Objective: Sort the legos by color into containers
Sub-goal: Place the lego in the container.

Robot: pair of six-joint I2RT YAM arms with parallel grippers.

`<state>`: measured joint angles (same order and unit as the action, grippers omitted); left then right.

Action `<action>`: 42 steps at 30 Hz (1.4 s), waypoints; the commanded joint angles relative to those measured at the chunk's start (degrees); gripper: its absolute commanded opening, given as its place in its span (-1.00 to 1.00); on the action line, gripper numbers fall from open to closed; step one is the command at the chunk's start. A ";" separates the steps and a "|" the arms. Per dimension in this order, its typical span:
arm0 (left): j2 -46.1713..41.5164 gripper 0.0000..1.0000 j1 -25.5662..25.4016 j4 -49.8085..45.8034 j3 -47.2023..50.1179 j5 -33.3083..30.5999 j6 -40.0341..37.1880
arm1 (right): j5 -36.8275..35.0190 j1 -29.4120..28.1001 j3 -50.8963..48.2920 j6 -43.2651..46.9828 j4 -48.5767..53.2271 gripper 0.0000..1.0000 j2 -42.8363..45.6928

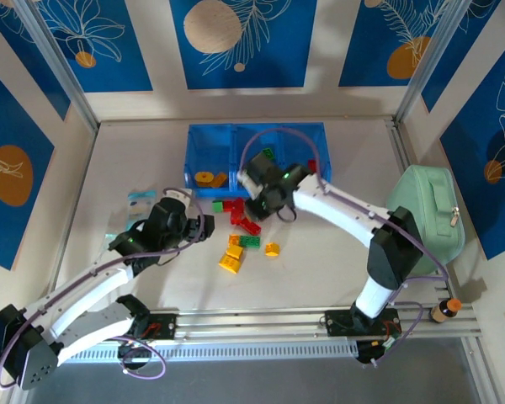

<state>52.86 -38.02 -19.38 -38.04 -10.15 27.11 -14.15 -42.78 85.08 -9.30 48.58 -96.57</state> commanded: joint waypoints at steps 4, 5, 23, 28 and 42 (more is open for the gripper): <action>-3.14 0.53 -0.29 -2.30 2.13 0.29 0.63 | 1.74 6.86 13.82 -1.51 6.66 -0.51 -8.47; -3.35 0.52 -0.28 -2.56 2.36 0.39 0.74 | 1.68 7.67 16.31 -1.51 7.30 -0.51 -11.05; -6.02 0.52 -0.56 -4.27 5.97 1.44 3.92 | -7.37 11.76 48.61 -3.58 17.33 -0.51 -39.29; -4.65 0.52 -0.60 -4.68 5.21 0.74 3.91 | -12.17 12.20 56.24 -4.38 21.17 -0.41 -43.02; 14.00 0.54 0.35 -3.57 -7.32 1.49 3.89 | -9.23 9.84 42.15 -5.24 15.50 0.31 -22.87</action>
<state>63.81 -38.15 -23.59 -42.19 -9.26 30.17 -25.10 -31.79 130.45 -13.78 66.61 -127.63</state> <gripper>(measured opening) 0.771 0.654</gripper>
